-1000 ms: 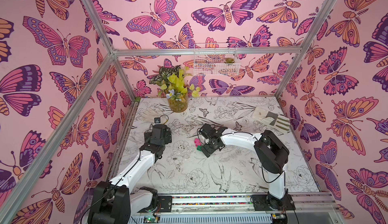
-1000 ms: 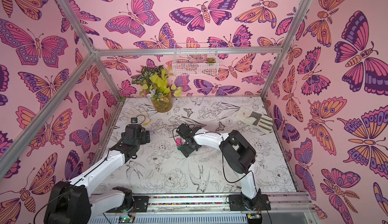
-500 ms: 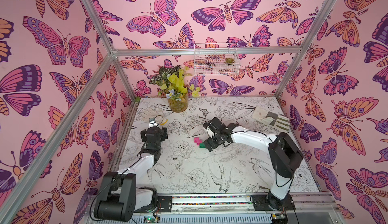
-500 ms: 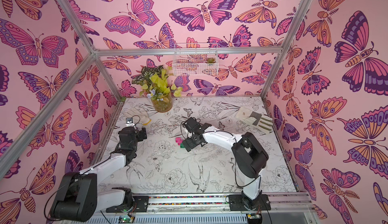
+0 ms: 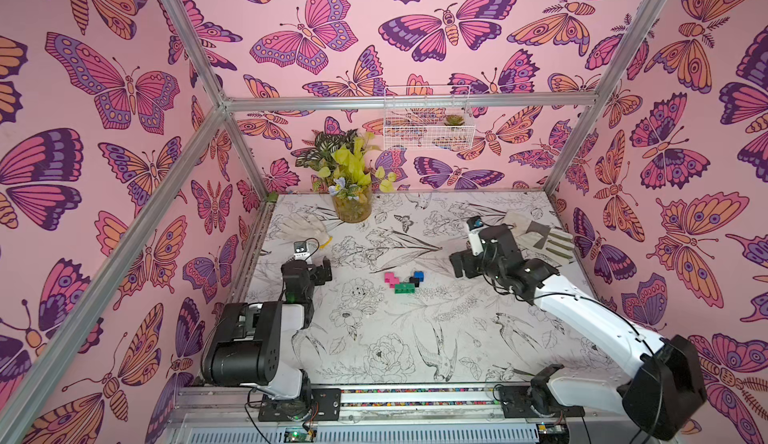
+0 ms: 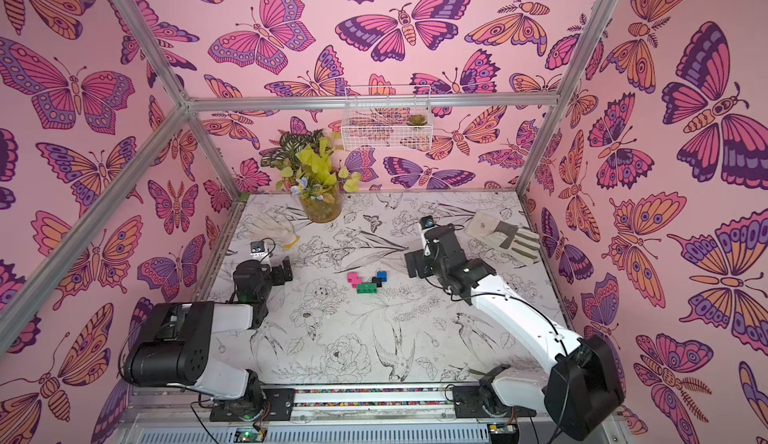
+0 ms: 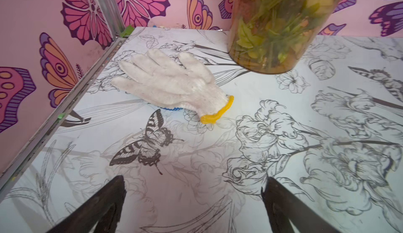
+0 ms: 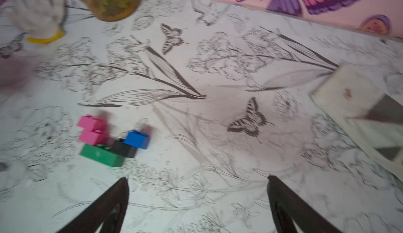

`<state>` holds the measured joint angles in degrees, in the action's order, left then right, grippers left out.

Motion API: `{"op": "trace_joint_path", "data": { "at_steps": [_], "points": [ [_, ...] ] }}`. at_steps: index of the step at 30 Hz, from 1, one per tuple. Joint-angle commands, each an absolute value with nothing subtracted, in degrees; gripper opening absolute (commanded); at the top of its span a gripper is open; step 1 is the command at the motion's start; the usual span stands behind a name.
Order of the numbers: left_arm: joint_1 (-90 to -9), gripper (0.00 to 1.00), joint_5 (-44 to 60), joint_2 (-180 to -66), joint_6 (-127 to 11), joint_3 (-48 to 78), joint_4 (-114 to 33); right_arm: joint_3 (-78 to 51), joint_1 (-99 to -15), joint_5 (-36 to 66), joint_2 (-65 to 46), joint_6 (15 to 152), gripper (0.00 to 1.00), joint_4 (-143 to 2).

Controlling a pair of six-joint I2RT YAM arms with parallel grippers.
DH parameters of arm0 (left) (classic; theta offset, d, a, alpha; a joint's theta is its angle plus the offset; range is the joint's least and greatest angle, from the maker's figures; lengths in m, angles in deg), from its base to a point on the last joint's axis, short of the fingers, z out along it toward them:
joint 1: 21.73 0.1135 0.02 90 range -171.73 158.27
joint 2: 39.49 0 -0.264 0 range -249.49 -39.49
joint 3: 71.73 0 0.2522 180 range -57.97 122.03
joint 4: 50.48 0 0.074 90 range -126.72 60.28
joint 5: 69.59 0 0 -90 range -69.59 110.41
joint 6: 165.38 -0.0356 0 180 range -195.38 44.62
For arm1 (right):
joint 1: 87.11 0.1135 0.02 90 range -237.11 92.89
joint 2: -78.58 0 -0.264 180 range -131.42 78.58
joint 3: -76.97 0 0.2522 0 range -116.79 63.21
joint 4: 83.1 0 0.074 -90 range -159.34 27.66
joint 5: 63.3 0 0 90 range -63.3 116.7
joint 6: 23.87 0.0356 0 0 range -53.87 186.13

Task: Assemble the letter v with lego
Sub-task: Reset both arms

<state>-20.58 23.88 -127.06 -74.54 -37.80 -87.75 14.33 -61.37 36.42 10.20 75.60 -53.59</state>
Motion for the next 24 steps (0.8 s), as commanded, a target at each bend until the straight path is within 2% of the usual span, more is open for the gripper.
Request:
{"op": "trace_joint_path", "data": {
  "at_steps": [1,4,6,8,12,14,17,21,23,24],
  "points": [
    [-21.12,1.00,20.64,-127.56,-76.35,-41.35,-94.27,22.74,-65.65,47.20,16.96,73.32,0.99,-63.06],
    [-21.27,1.00,22.68,-127.65,-75.78,-39.98,-92.27,36.08,-68.44,52.74,23.97,62.82,0.99,-81.14],
    [-21.42,1.00,23.81,-127.74,-75.44,-39.68,-90.56,43.03,-70.97,53.30,24.55,62.61,0.99,-93.72],
    [-21.39,1.00,23.50,-127.77,-75.31,-36.19,-86.88,44.45,-74.39,51.19,23.03,66.06,0.99,-94.85],
    [-21.33,1.00,23.23,-127.85,-75.45,-36.87,-88.17,49.80,-76.87,54.72,10.92,65.08,0.99,-114.98],
    [-21.33,1.00,22.70,-127.65,-75.56,-36.66,-87.42,49.49,-77.46,53.39,4.40,63.42,0.99,-122.58],
    [-21.35,1.00,22.61,-127.92,-75.64,-36.63,-87.84,44.32,-78.34,46.75,0.11,65.38,0.99,-116.54],
    [-21.28,1.00,22.63,-127.91,-75.60,-36.67,-87.92,46.90,-81.08,47.24,-11.03,67.67,0.99,-135.20],
    [-21.30,1.00,22.54,-127.91,-75.55,-36.47,-87.61,42.04,-81.51,44.78,-7.86,68.26,0.99,-119.16],
    [-21.31,1.00,22.52,-127.99,-75.67,-36.50,-87.55,40.93,-83.41,41.26,-7.35,69.02,0.99,-116.62]
  ]
}}
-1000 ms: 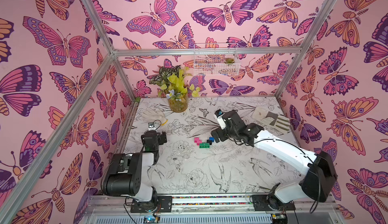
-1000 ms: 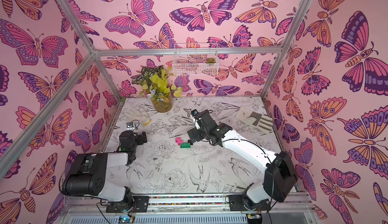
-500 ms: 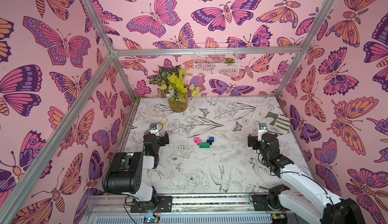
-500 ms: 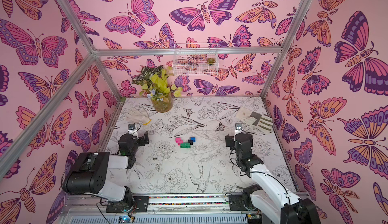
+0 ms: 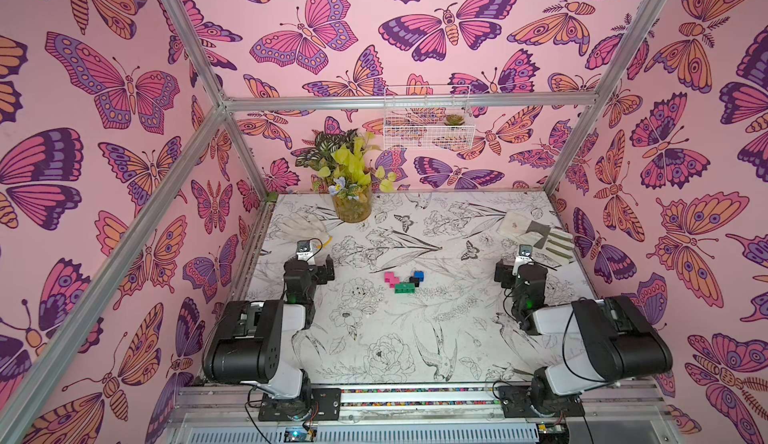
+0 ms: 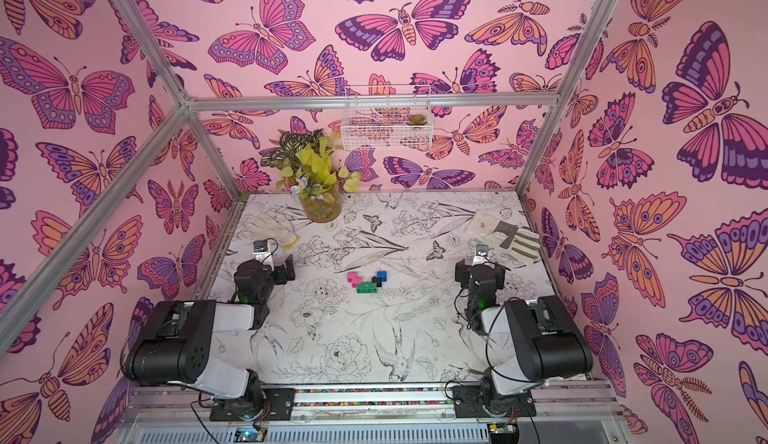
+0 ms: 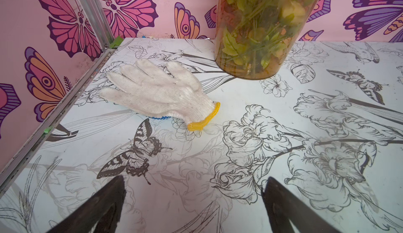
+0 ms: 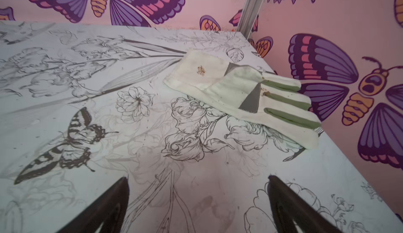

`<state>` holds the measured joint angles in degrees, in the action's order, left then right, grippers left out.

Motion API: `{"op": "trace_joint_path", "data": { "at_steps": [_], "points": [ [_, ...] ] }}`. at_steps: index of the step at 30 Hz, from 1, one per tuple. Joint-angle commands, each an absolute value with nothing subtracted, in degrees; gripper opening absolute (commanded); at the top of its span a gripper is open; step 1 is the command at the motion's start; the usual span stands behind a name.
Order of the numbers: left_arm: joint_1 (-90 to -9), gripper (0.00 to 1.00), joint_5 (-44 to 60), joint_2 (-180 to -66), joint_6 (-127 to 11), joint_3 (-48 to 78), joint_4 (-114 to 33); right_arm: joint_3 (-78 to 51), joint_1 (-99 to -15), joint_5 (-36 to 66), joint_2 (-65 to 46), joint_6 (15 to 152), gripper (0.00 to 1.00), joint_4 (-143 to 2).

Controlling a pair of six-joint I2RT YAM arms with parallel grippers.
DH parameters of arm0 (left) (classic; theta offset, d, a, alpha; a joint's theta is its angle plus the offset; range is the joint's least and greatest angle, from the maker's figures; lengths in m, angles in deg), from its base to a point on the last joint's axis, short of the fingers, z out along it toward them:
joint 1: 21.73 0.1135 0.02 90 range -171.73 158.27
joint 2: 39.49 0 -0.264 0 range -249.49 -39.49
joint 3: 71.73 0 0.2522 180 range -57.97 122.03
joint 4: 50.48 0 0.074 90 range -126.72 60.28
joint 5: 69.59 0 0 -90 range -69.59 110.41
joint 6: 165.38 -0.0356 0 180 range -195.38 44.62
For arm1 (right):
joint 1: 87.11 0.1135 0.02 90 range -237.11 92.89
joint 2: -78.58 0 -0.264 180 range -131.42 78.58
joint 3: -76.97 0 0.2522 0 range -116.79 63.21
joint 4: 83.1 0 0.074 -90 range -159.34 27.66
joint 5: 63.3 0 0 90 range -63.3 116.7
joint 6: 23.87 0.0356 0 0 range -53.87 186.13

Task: Assemble the letter v with lego
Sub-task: Reset both arms

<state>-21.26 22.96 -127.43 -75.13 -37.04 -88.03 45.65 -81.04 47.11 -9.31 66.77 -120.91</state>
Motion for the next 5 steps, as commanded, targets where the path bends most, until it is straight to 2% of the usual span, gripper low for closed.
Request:
{"op": "trace_joint_path", "data": {
  "at_steps": [1,5],
  "points": [
    [-21.35,1.00,22.33,-128.05,-75.84,-36.45,-87.57,41.08,-85.45,37.33,-8.75,70.36,0.99,-119.20],
    [-21.31,1.00,21.84,-127.83,-76.02,-36.74,-88.04,40.68,-85.60,37.08,-7.94,70.17,0.99,-116.90]
  ]
}}
